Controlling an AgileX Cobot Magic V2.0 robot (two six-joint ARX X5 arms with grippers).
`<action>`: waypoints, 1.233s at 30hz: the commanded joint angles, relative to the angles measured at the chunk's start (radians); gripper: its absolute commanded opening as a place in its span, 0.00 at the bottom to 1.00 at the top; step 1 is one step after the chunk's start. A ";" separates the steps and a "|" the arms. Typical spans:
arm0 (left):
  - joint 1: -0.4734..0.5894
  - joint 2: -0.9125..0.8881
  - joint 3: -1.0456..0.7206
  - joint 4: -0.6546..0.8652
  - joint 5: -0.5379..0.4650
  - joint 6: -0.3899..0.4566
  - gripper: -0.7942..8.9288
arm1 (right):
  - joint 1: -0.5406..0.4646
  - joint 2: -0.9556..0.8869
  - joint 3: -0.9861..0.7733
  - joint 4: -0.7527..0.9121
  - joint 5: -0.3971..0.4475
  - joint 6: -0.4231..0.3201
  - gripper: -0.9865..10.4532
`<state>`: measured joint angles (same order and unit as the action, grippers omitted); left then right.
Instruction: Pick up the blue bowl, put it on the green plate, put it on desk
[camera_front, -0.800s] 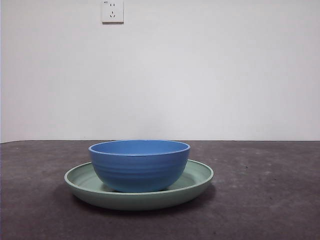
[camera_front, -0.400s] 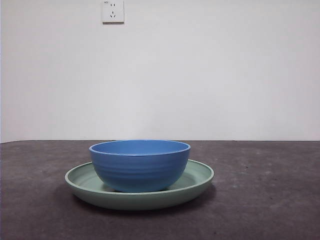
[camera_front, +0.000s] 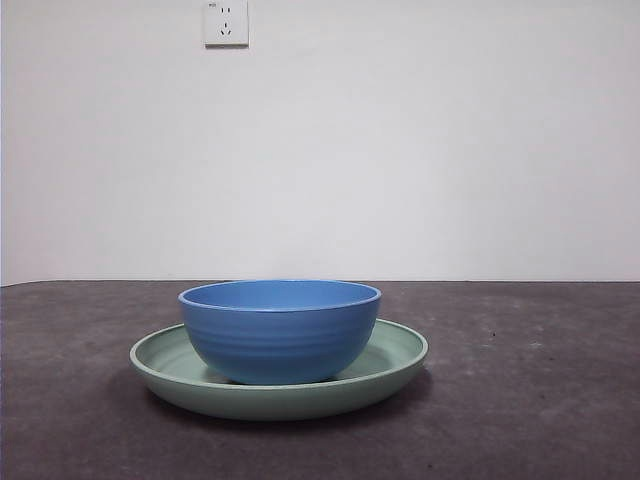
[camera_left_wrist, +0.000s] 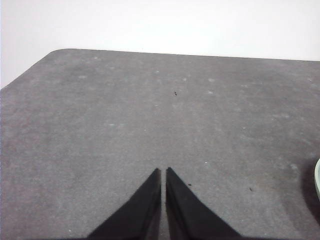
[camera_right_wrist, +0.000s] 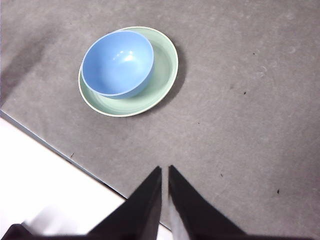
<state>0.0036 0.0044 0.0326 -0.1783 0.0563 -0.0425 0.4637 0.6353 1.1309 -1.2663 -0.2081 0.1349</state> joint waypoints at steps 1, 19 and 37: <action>-0.001 -0.001 -0.021 -0.008 -0.005 0.008 0.10 | -0.008 -0.005 0.013 0.013 0.002 -0.013 0.10; -0.001 -0.001 -0.021 -0.008 -0.005 0.008 0.10 | -0.410 -0.457 -0.811 1.041 0.057 -0.180 0.10; -0.001 -0.001 -0.021 -0.008 -0.005 0.008 0.10 | -0.455 -0.632 -1.120 1.096 0.060 -0.172 0.10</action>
<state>0.0036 0.0044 0.0326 -0.1783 0.0559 -0.0422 0.0101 0.0048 0.0158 -0.1612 -0.1528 -0.0372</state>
